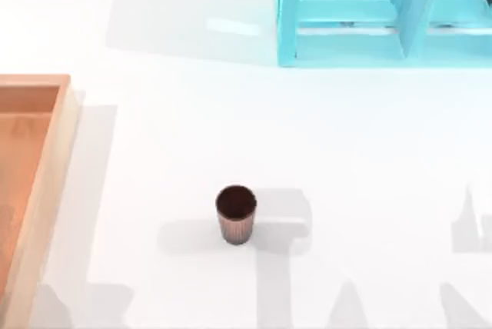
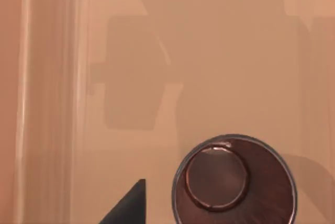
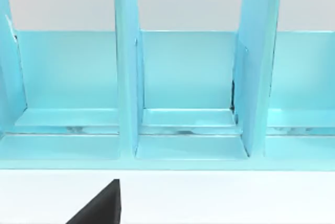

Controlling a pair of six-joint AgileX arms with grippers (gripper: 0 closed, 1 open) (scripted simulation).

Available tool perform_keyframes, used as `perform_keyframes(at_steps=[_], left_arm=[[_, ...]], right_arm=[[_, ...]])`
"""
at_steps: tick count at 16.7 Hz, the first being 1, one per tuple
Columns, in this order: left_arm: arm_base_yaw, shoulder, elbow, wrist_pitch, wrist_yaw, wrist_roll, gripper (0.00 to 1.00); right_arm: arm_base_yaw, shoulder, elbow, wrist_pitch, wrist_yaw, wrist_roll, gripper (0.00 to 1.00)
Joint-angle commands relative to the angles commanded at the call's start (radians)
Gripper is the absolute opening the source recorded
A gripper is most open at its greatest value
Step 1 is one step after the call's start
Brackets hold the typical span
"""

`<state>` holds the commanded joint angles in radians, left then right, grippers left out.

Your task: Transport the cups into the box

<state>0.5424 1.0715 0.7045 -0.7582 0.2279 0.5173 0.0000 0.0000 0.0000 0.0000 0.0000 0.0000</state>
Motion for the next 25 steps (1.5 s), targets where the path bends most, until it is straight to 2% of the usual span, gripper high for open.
perform_keyframes(at_steps=[9, 18, 25], left_arm=[[0.000, 0.002, 0.016, -0.016, 0.000, 0.001, 1.00], [-0.006, 0.027, 0.385, -0.358, -0.003, -0.006, 1.00], [-0.018, 0.038, 0.421, -0.386, -0.005, -0.019, 1.00]], right_arm=[[0.000, 0.000, 0.000, 0.000, 0.000, 0.000, 1.00], [0.000, 0.000, 0.000, 0.000, 0.000, 0.000, 1.00], [0.000, 0.000, 0.000, 0.000, 0.000, 0.000, 1.00]])
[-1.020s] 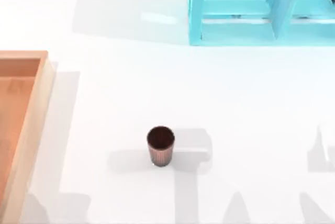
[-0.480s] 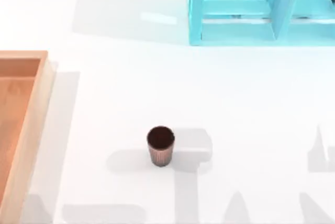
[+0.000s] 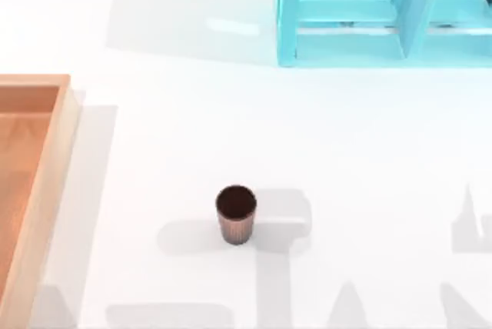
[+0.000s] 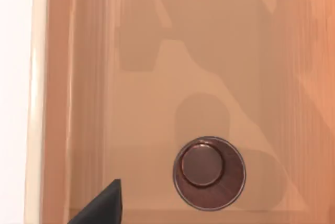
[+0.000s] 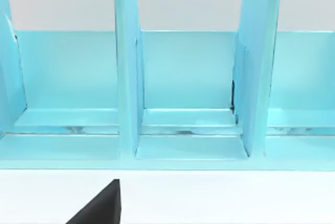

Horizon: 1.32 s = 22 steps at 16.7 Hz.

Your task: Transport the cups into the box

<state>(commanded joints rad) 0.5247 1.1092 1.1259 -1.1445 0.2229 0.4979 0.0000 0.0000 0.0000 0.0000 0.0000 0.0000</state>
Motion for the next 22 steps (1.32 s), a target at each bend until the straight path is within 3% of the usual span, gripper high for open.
perform_keyframes(at_steps=[3, 6, 16, 19, 22], left_arm=[[-0.095, 0.093, 0.079, -0.036, -0.014, -0.095, 1.00], [-0.279, 0.254, 0.206, -0.091, -0.044, -0.274, 1.00], [-1.134, 0.837, 0.662, -0.235, -0.182, -1.081, 1.00], [-1.273, 0.929, 0.736, -0.245, -0.210, -1.219, 1.00], [-1.315, 0.958, 0.759, -0.245, -0.220, -1.260, 1.00]], right_arm=[[0.000, 0.000, 0.000, 0.000, 0.000, 0.000, 1.00], [0.000, 0.000, 0.000, 0.000, 0.000, 0.000, 1.00], [0.000, 0.000, 0.000, 0.000, 0.000, 0.000, 1.00], [0.000, 0.000, 0.000, 0.000, 0.000, 0.000, 1.00], [0.000, 0.000, 0.000, 0.000, 0.000, 0.000, 1.00]])
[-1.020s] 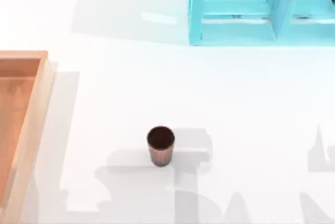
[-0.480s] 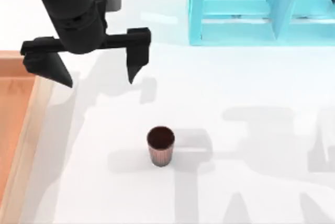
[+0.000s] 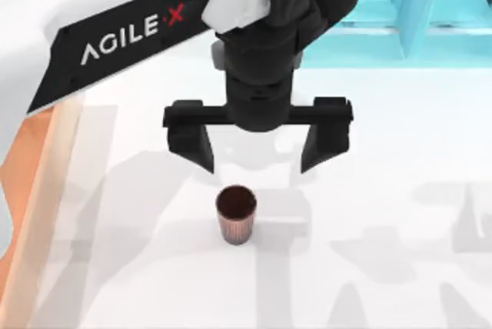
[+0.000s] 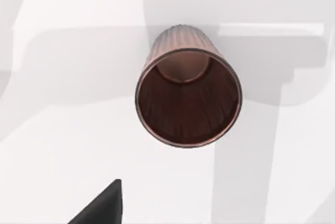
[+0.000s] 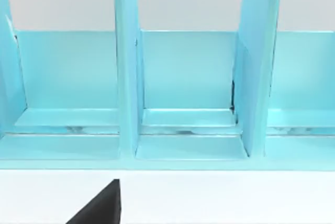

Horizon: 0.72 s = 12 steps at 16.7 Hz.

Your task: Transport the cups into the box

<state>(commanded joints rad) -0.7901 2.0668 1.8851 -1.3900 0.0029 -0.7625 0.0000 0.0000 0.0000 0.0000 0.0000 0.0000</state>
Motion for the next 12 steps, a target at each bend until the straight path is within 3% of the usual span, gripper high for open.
perform_keyframes(at_steps=[6, 12], left_arm=[[0.003, -0.001, -0.019, 0.018, 0.001, 0.002, 1.00], [0.004, 0.033, -0.224, 0.266, 0.000, 0.004, 1.00]], right_arm=[[0.000, 0.000, 0.000, 0.000, 0.000, 0.000, 1.00], [0.000, 0.000, 0.000, 0.000, 0.000, 0.000, 1.00]])
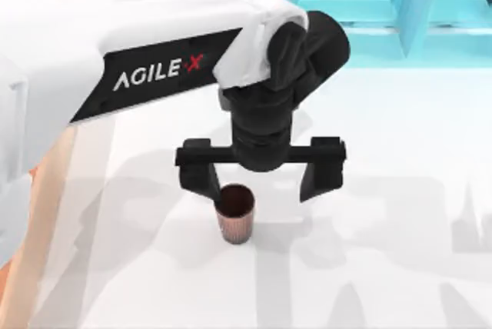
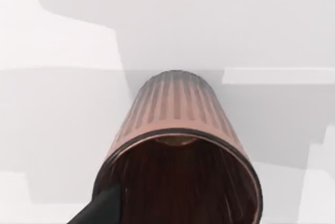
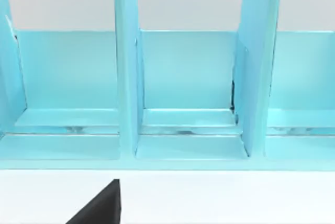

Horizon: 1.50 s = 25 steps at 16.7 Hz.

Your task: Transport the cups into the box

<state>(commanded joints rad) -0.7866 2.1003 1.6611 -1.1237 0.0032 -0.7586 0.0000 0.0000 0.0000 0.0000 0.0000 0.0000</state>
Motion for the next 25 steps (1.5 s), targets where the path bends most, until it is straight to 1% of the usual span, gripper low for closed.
perform_keyframes(at_steps=[3, 8, 21, 22, 25], left_arm=[[-0.001, 0.017, -0.086, 0.095, 0.000, -0.001, 1.00], [-0.001, 0.019, -0.097, 0.107, 0.000, -0.001, 1.00], [-0.001, 0.019, -0.097, 0.107, 0.000, -0.001, 0.02], [-0.001, 0.019, -0.097, 0.107, 0.000, -0.001, 0.00], [-0.001, 0.019, -0.097, 0.107, 0.000, -0.001, 0.00]], right_arm=[[0.000, 0.000, 0.000, 0.000, 0.000, 0.000, 1.00], [0.000, 0.000, 0.000, 0.000, 0.000, 0.000, 1.00], [0.000, 0.000, 0.000, 0.000, 0.000, 0.000, 1.00], [0.000, 0.000, 0.000, 0.000, 0.000, 0.000, 1.00], [0.000, 0.000, 0.000, 0.000, 0.000, 0.000, 1.00]])
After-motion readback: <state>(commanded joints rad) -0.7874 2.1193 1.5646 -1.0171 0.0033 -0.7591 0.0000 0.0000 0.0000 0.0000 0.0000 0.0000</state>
